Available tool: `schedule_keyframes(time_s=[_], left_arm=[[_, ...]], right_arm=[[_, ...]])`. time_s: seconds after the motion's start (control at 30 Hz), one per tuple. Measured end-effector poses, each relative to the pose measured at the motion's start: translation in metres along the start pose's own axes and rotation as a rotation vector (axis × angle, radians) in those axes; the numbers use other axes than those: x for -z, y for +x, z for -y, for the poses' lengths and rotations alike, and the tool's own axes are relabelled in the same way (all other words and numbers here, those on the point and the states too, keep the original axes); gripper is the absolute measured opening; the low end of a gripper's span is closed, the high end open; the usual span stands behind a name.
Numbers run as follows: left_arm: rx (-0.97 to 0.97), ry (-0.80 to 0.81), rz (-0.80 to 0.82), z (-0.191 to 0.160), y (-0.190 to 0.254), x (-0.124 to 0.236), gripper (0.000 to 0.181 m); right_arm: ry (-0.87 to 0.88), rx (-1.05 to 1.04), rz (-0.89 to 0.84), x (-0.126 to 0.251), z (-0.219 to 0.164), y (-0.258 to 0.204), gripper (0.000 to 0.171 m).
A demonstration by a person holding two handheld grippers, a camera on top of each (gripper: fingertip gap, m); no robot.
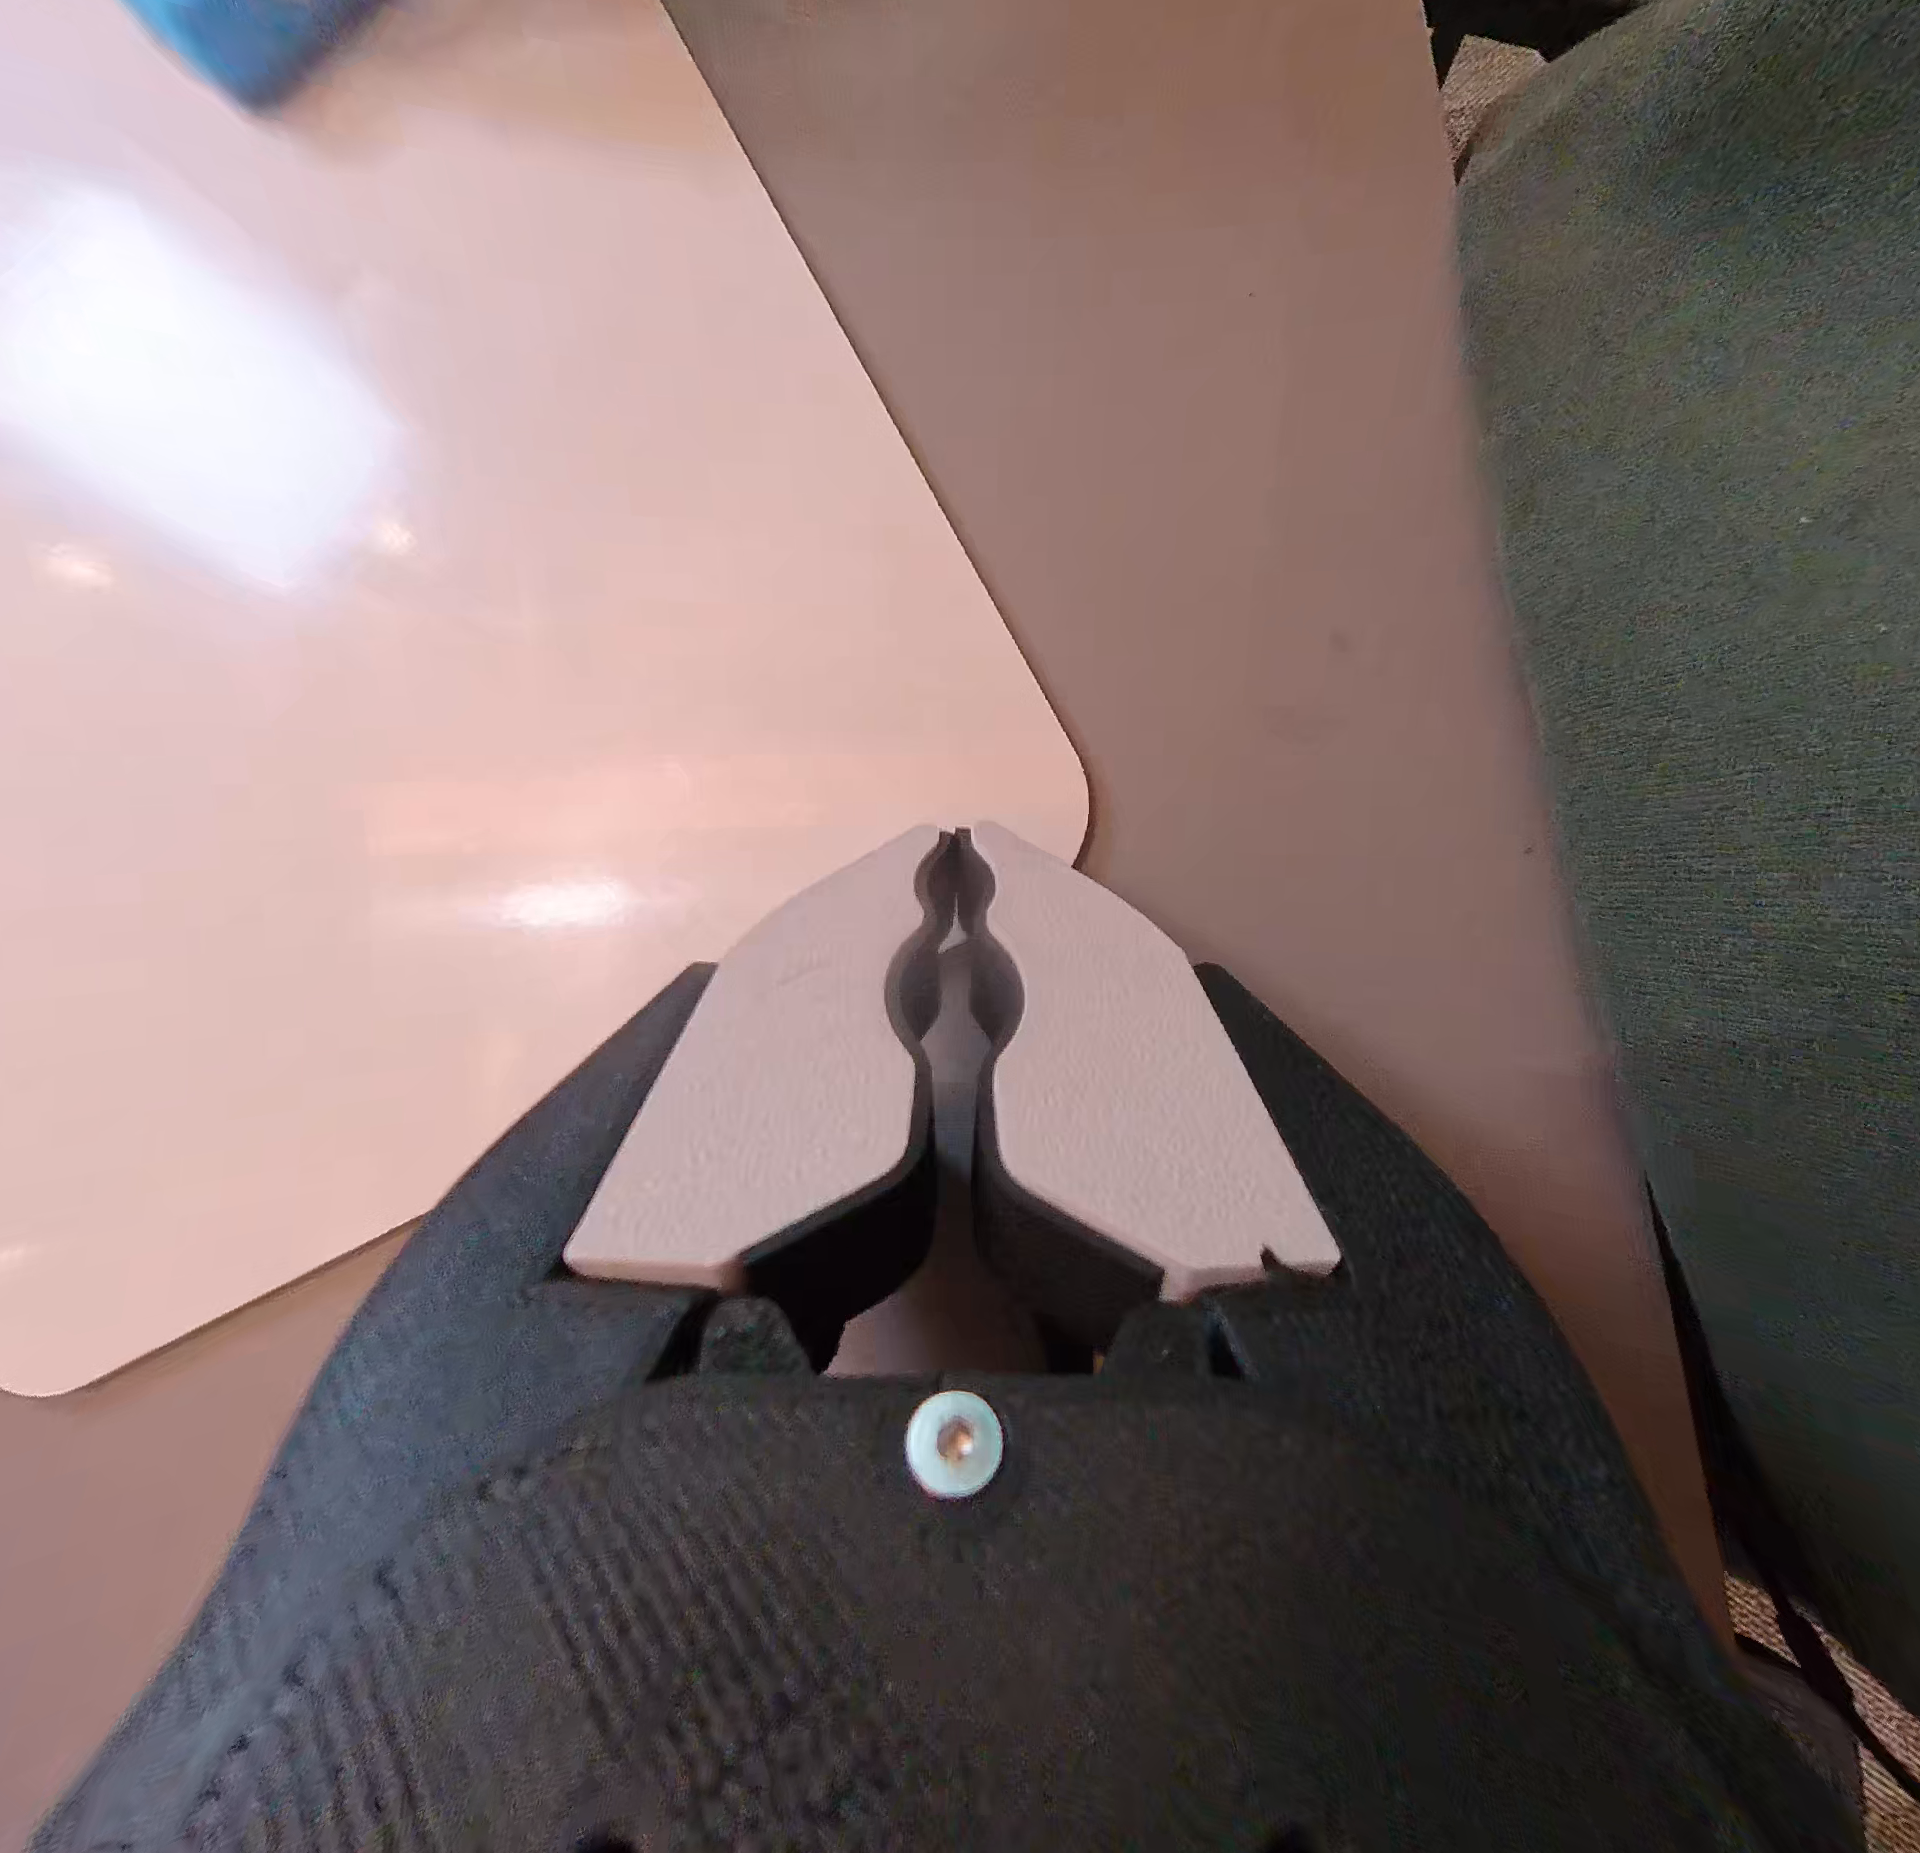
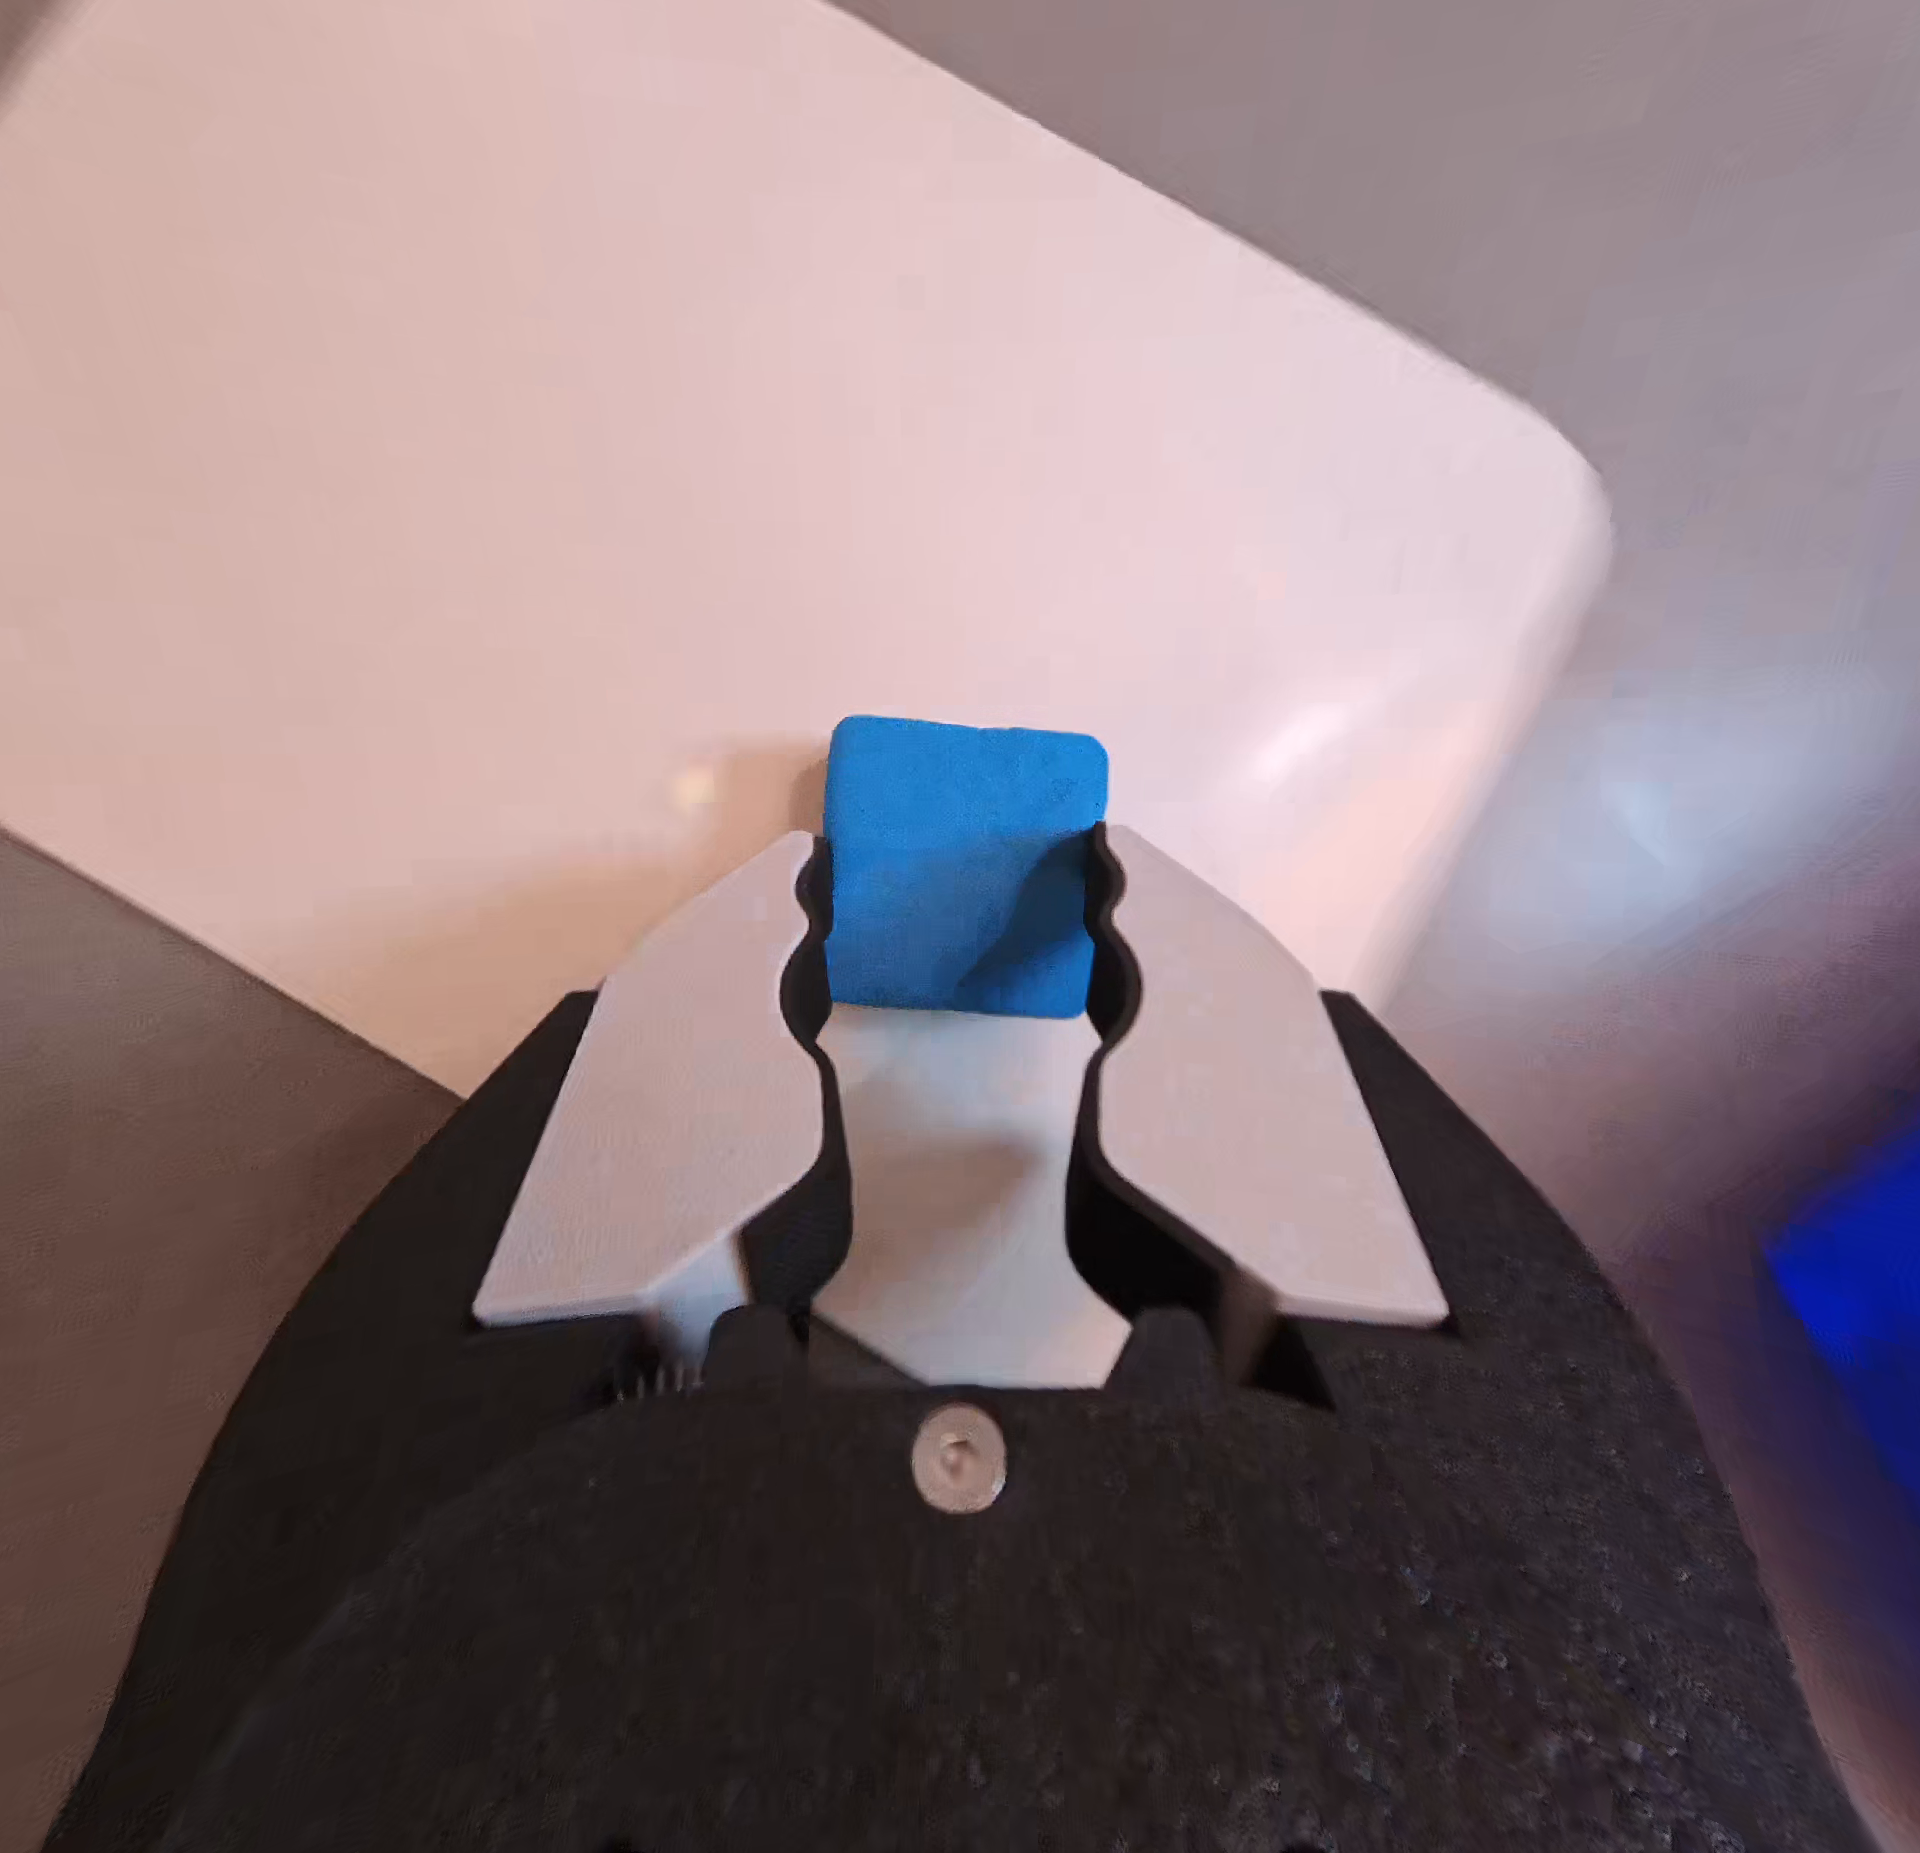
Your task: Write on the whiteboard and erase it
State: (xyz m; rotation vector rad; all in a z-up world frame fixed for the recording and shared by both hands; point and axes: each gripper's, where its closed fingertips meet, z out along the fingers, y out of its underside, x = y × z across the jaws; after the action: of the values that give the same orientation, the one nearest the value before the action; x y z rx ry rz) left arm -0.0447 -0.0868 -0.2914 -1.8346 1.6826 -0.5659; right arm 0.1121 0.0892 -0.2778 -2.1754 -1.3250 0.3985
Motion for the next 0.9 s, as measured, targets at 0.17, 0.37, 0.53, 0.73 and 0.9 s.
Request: schedule_keyframes(time_s=[0.17, 0.37, 0.53, 0.73, 0.9], left_arm=[[0.006, 0.001, -0.001, 0.001, 0.0, -0.001, 0.0], [0.008, 0.009, 0.001, 0.001, 0.0, -0.001, 0.0], [0.009, 0.011, -0.007, 0.001, 0.0, -0.001, 0.0], [0.011, 0.008, -0.001, 0.001, 0.0, -0.001, 0.0], [0.003, 0.006, 0.01, 0.001, 0.0, -0.001, 0.0]], right_arm=[[0.019, 0.296, 0.184, -0.056, 0.082, -0.106, 0.047], [0.03, -0.071, -0.032, -0.062, 0.078, 0.071, 0.047], [0.016, -0.11, -0.122, -0.046, 0.056, 0.102, 0.047], [0.028, 0.184, 0.115, -0.069, 0.094, -0.035, 0.047], [0.042, -0.091, -0.088, -0.062, 0.077, 0.09, 0.047]])
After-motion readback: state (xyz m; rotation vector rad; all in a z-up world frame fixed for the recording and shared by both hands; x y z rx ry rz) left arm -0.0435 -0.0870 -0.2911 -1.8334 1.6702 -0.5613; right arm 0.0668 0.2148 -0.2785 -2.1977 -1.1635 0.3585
